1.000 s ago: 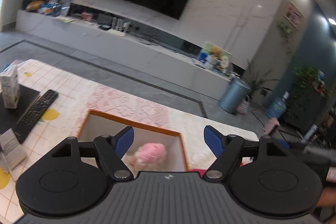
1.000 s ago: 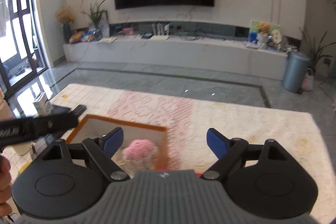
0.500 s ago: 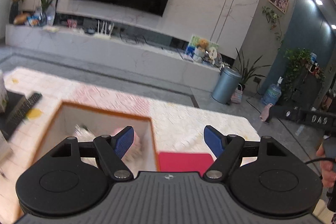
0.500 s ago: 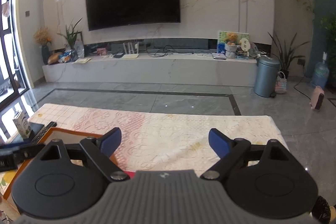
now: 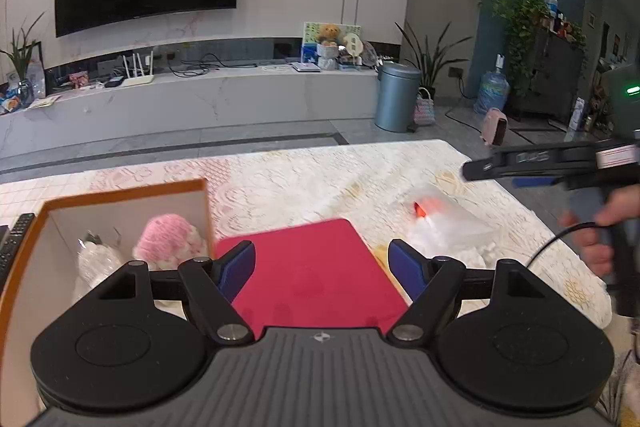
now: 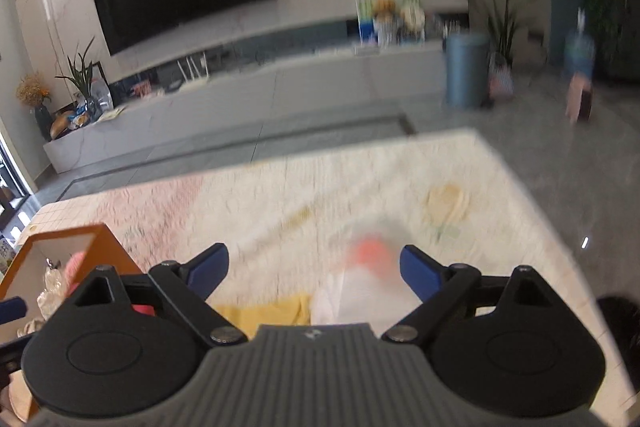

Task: Organize soft objects
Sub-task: 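Move both open grippers away from the box back over the table, then grasp the white translucent bag with the right gripper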

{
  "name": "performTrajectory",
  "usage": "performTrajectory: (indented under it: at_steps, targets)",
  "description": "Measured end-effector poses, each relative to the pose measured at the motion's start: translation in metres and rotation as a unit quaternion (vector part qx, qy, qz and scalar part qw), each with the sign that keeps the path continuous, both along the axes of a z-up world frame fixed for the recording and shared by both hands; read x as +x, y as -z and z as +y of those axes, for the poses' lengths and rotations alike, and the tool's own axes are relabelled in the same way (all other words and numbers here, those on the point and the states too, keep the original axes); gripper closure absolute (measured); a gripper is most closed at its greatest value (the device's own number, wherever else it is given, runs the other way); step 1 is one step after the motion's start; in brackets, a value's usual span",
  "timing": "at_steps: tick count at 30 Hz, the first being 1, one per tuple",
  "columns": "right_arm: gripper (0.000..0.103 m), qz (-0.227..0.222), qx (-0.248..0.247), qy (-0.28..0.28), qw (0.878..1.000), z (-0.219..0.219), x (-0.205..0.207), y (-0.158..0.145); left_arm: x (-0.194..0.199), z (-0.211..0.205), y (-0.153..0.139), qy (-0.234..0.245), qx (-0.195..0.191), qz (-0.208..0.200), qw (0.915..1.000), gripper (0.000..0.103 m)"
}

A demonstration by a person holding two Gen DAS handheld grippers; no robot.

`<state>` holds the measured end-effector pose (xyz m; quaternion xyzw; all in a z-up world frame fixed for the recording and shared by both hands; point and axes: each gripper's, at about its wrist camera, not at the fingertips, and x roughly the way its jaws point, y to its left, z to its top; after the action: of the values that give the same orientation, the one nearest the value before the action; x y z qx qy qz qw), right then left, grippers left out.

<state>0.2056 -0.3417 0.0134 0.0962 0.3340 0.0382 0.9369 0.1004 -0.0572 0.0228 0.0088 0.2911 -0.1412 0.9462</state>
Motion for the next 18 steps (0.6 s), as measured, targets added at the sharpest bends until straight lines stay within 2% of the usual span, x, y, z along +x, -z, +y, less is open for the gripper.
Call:
performTrajectory:
  at_steps: [2,6,9,11,15,17,18]
  targets:
    - [0.012,0.021,-0.009,0.013,1.000,-0.008,0.011,0.016,0.001,-0.010,0.001,0.001,0.006,0.005,1.0000,0.014]
    - [0.012,0.068,-0.057,0.020,0.996,-0.011,0.035,0.054,0.005,-0.036,0.000,-0.008,0.031,0.009,0.9994,0.014]
    - [0.012,0.089,-0.050,0.028,0.994,-0.016,0.044,0.084,0.013,-0.055,0.003,-0.027,0.055,0.035,0.9975,0.014]
    - [0.013,0.113,-0.048,0.026,0.992,-0.019,0.048,0.100,0.016,-0.063,0.003,-0.025,0.049,0.038,0.9978,0.014]
    - [0.013,0.089,-0.047,0.002,0.995,-0.023,0.046,0.104,0.022,-0.077,0.001,-0.039,0.056,0.038,0.9969,0.014]
    - [0.013,0.078,-0.024,0.007,0.997,-0.027,0.050,0.102,0.024,-0.082,0.000,-0.048,0.059,0.041,0.9963,0.014]
    - [0.017,0.075,-0.007,0.002,0.997,-0.029,0.052,0.102,0.026,-0.085,0.000,-0.052,0.061,0.044,0.9958,0.014]
